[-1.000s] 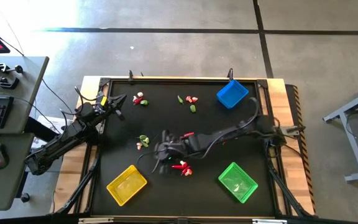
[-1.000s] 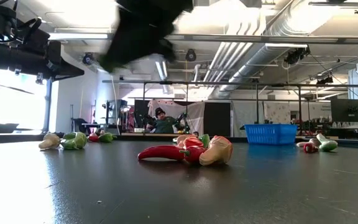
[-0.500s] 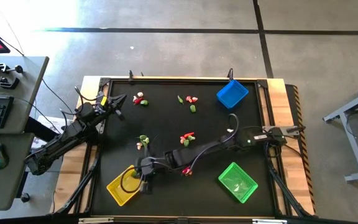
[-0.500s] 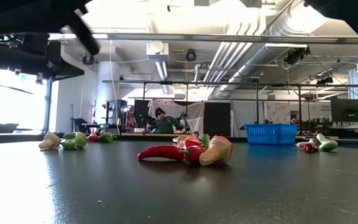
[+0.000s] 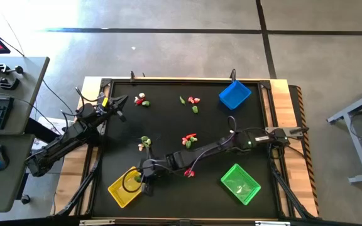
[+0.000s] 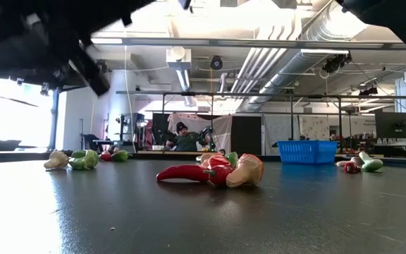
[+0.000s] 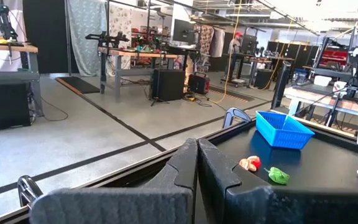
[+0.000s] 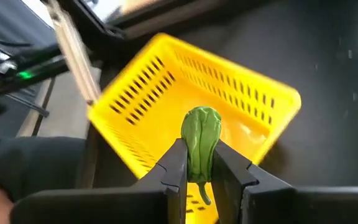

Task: Sort produce into baskets
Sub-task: Put the green chili pepper into the yellow bin

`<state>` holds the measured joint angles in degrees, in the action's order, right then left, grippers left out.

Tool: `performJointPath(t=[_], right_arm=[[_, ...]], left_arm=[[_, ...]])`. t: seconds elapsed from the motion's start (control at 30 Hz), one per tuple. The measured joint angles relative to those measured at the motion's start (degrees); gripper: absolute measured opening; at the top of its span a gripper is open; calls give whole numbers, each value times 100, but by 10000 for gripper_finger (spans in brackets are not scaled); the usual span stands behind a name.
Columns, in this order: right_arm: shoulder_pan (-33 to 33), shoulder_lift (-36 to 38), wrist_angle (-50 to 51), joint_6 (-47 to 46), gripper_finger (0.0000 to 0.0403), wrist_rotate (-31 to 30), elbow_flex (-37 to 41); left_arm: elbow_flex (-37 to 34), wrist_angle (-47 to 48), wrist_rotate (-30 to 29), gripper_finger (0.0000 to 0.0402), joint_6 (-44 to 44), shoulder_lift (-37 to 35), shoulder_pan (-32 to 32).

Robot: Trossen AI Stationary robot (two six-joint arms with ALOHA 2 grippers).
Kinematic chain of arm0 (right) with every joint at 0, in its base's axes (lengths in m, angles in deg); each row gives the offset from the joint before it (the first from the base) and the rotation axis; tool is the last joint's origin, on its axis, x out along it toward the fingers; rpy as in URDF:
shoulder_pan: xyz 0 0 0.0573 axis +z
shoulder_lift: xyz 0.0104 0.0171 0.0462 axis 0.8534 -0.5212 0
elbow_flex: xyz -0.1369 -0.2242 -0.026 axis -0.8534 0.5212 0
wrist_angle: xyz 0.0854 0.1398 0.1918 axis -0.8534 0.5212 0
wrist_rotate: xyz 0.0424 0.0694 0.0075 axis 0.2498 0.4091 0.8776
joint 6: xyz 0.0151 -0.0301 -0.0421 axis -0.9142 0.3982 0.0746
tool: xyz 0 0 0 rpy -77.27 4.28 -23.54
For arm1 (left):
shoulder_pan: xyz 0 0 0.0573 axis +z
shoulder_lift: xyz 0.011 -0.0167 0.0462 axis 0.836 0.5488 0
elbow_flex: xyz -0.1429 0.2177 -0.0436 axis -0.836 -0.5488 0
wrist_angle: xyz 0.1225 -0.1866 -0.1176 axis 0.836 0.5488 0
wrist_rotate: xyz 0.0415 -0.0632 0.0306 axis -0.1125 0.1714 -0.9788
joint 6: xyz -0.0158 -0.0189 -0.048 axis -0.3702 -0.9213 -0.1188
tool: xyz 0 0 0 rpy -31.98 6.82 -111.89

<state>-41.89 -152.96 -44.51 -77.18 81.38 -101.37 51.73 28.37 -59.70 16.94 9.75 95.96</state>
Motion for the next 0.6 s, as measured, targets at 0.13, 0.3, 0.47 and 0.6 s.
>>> performJointPath(t=[0.13, 0.3, 0.47, 0.6], right_arm=[[-25, -39, -2, 4, 41, 16, 13], [-37, -26, 80, 13, 44, 18, 6], [-33, -86, 87, 15, 70, 86, 6], [-33, -86, 41, 24, 105, 81, 6]], left_arm=[[0, 2, 1, 0, 1, 0, -1], [0, 0, 1, 0, 1, 0, 0], [0, 0, 1, 0, 0, 0, 0], [0, 0, 1, 0, 1, 0, 0]])
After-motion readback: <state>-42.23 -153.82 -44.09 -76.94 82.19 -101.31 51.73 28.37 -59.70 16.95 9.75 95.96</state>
